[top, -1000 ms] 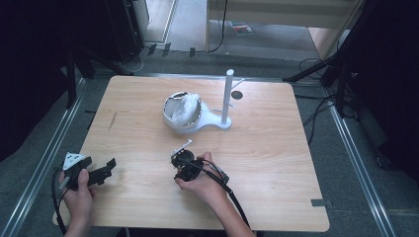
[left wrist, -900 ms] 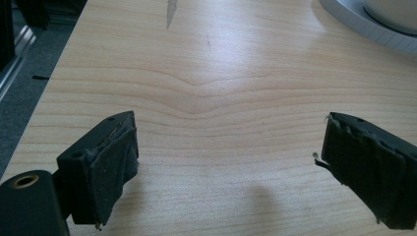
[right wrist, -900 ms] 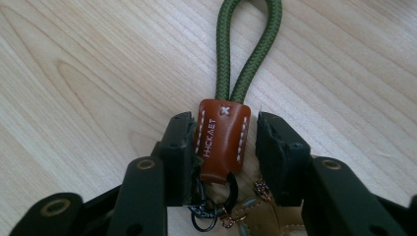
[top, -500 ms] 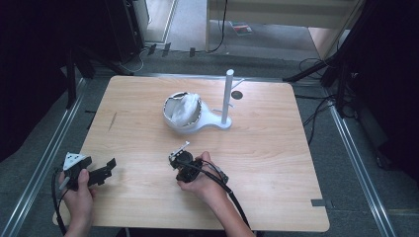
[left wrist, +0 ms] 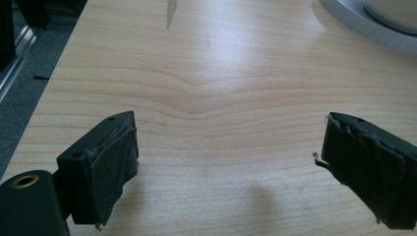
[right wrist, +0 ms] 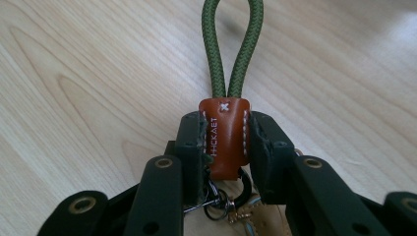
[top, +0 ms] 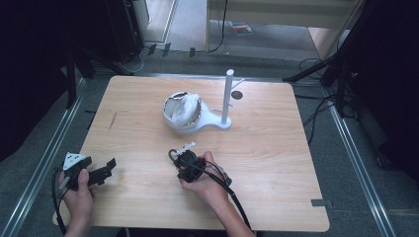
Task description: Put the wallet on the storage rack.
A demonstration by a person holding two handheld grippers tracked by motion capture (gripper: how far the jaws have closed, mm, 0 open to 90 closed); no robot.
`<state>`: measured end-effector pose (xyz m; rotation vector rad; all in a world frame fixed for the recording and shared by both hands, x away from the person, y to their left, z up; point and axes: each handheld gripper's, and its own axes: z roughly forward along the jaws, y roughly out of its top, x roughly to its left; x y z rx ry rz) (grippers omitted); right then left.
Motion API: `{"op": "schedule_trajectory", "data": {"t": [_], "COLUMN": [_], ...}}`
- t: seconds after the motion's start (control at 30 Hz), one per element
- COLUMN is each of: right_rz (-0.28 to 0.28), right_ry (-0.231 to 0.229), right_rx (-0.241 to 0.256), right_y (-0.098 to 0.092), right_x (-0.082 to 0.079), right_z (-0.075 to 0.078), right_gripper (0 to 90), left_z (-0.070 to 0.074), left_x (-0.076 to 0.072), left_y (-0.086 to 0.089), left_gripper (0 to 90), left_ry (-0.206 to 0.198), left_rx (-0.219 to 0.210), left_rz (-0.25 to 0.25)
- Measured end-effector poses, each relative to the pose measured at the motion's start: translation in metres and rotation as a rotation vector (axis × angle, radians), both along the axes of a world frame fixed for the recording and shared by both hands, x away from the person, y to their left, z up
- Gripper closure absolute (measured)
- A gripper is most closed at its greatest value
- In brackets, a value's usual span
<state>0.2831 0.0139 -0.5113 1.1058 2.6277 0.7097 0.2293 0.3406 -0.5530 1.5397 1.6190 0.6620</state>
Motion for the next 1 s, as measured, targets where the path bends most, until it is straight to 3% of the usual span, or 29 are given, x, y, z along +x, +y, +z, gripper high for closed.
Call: {"op": "schedule_trajectory", "data": {"t": [0.67, 1.0], "right_rz": [-0.038, -0.06], "right_ry": [-0.12, -0.14], "right_rx": [0.156, 0.198], "right_y": [-0.014, -0.019], "right_x": [-0.004, -0.004], "right_z": [0.027, 0.036], "right_gripper": [69.0, 69.0], "left_z": [0.0, 0.0], "left_x": [0.001, 0.001], "left_y": [0.0, 0.001], "left_gripper": [7.7, 7.7], "left_ry": [0.003, -0.001], "left_rx": [-0.003, -0.011], "left_rz": [-0.002, -0.002]}}
